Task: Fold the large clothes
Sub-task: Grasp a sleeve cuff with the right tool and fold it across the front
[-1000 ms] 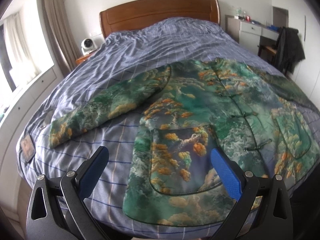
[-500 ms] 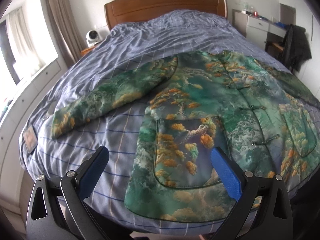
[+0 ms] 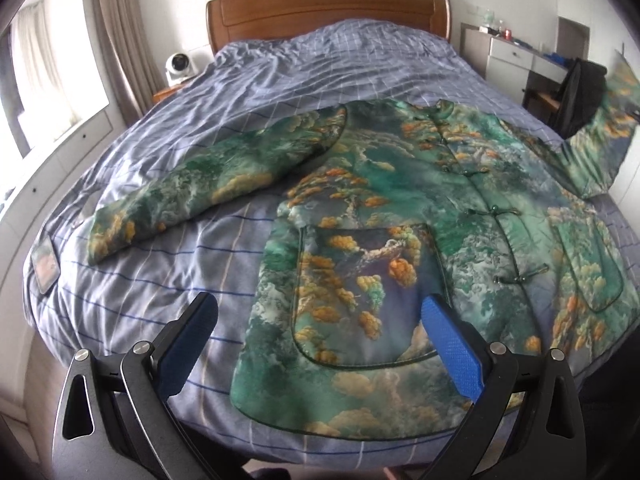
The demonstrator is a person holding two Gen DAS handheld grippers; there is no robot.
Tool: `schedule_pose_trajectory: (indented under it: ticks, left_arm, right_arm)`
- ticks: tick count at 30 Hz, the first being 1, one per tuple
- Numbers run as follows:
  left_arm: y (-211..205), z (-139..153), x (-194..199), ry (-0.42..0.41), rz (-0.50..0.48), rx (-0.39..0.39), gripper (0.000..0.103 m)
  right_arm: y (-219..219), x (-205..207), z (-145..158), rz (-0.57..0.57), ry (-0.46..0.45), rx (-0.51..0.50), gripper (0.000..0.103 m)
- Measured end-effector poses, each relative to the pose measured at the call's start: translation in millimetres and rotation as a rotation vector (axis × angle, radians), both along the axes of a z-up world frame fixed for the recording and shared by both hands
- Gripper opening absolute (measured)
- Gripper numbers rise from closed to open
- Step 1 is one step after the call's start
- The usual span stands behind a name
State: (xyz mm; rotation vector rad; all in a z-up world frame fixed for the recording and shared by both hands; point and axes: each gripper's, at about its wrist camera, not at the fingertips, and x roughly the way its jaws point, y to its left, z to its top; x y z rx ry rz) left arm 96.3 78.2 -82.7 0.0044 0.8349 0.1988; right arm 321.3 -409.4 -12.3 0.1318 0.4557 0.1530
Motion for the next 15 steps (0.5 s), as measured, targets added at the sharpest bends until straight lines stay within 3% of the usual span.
schedule_pose_trajectory:
  ticks: [7,15]
  left_arm:
    - [20,-5,-10,0.012,0.051,-0.021,0.102]
    - [27,-16,-13,0.040,0.071,-0.027,0.102]
  right_arm:
    - [111,11,-57,0.212,0.121,-0.147,0.011]
    - [171,-23,-116,0.344,0.236,-0.322,0.014]
